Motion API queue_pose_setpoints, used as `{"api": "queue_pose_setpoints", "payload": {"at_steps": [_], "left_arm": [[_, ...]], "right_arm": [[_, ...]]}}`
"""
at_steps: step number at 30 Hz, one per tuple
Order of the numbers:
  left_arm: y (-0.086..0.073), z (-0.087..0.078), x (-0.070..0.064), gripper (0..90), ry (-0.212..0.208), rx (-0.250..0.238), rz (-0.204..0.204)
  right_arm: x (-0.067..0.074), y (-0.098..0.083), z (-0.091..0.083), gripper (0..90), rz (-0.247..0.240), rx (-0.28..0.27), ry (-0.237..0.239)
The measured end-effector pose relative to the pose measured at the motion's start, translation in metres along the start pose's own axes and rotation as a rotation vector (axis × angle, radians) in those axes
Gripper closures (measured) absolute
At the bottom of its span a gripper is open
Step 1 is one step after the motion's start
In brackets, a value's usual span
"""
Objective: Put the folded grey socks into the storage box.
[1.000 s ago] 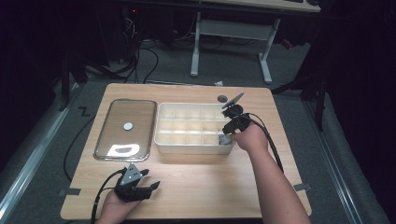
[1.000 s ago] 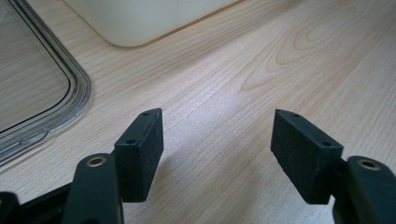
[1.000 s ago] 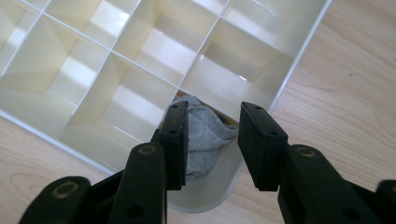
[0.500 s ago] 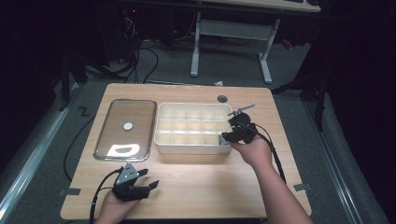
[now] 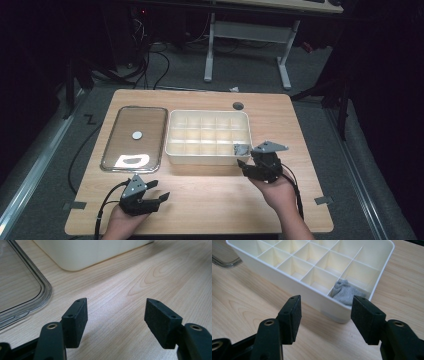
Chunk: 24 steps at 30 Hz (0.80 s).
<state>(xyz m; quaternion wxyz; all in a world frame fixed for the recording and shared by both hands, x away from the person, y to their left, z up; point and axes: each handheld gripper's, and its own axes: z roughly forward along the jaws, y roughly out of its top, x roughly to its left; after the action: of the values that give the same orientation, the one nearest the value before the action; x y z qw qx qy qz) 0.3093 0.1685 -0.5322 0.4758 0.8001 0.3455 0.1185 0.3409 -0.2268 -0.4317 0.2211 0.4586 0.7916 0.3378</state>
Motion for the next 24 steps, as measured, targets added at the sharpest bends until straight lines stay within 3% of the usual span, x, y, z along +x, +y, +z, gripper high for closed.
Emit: {"api": "queue_pose_setpoints", "payload": {"at_steps": [4, 7, 10, 11, 13, 14, 15, 16, 19, 22, 24], "left_arm": [[-0.001, -0.002, -0.001, 36.0, -0.004, -0.008, 0.004], [-0.001, -0.001, -0.002, 36.0, 0.01, -0.009, 0.017], [-0.002, -0.001, -0.005, 36.2, 0.024, -0.022, 0.034], [-0.002, -0.002, -0.005, 36.2, 0.027, -0.026, 0.038], [-0.003, -0.003, -0.005, 36.6, 0.029, -0.035, 0.032], [-0.002, -0.003, -0.005, 36.8, 0.03, -0.036, 0.028], [-0.002, -0.003, -0.004, 36.8, 0.028, -0.037, 0.025], [-0.002, -0.003, -0.004, 36.9, 0.026, -0.037, 0.026], [-0.002, -0.002, -0.005, 36.9, 0.027, -0.03, 0.032], [-0.002, -0.002, -0.005, 36.9, 0.02, -0.026, 0.039], [-0.002, -0.002, -0.005, 36.9, 0.016, -0.025, 0.042]], "right_arm": [[0.008, -0.028, 0.001, 43.6, -0.012, -0.074, -0.027], [0.011, -0.045, 0.006, 43.4, 0.0, -0.091, -0.022], [0.014, -0.066, 0.013, 43.4, 0.043, -0.077, 0.023], [0.016, -0.071, 0.013, 43.7, 0.054, -0.091, 0.019], [0.022, -0.09, 0.009, 47.0, 0.091, -0.187, -0.026], [0.025, -0.099, 0.009, 45.7, 0.104, -0.203, -0.03], [0.026, -0.1, 0.009, 45.6, 0.082, -0.184, -0.014], [0.028, -0.102, 0.008, 45.7, 0.055, -0.177, -0.028], [0.028, -0.106, 0.009, 43.7, 0.093, -0.17, -0.003], [0.031, -0.105, 0.013, 43.5, 0.051, -0.145, -0.032], [0.032, -0.105, 0.012, 43.6, 0.062, -0.149, -0.037]]}}
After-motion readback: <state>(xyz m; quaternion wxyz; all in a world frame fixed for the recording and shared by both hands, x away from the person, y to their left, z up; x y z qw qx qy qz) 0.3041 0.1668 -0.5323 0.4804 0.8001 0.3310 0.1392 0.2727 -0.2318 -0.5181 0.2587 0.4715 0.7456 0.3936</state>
